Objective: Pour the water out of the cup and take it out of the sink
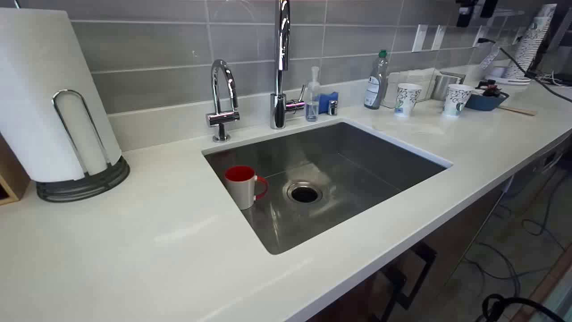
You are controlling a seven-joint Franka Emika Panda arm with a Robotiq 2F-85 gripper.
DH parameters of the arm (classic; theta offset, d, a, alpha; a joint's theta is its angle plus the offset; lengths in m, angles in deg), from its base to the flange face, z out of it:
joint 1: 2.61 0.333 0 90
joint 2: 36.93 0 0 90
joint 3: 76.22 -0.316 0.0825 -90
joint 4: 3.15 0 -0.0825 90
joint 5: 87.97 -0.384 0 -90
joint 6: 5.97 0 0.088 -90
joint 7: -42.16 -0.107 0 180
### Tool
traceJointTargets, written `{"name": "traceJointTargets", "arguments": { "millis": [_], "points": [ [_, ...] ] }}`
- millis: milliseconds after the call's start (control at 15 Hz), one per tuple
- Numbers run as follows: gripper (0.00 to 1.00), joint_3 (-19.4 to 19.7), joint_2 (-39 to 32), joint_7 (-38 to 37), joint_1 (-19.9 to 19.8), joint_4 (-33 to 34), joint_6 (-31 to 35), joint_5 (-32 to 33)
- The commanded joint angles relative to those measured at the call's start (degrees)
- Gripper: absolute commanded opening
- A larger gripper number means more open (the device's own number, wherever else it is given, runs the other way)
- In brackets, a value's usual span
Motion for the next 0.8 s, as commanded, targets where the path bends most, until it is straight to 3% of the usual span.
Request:
{"name": "traceJointTargets", "arguments": {
  "millis": [0, 467, 733],
  "points": [
    [1.00, 0.57, -0.04, -0.27, 0.71, 0.10, -0.16, 0.29],
    [1.00, 0.57, -0.04, -0.27, 0.71, 0.10, -0.16, 0.29],
    [1.00, -3.12, -6.32, -0.40, 5.78, 2.45, 2.59, -2.09]
  ]
}}
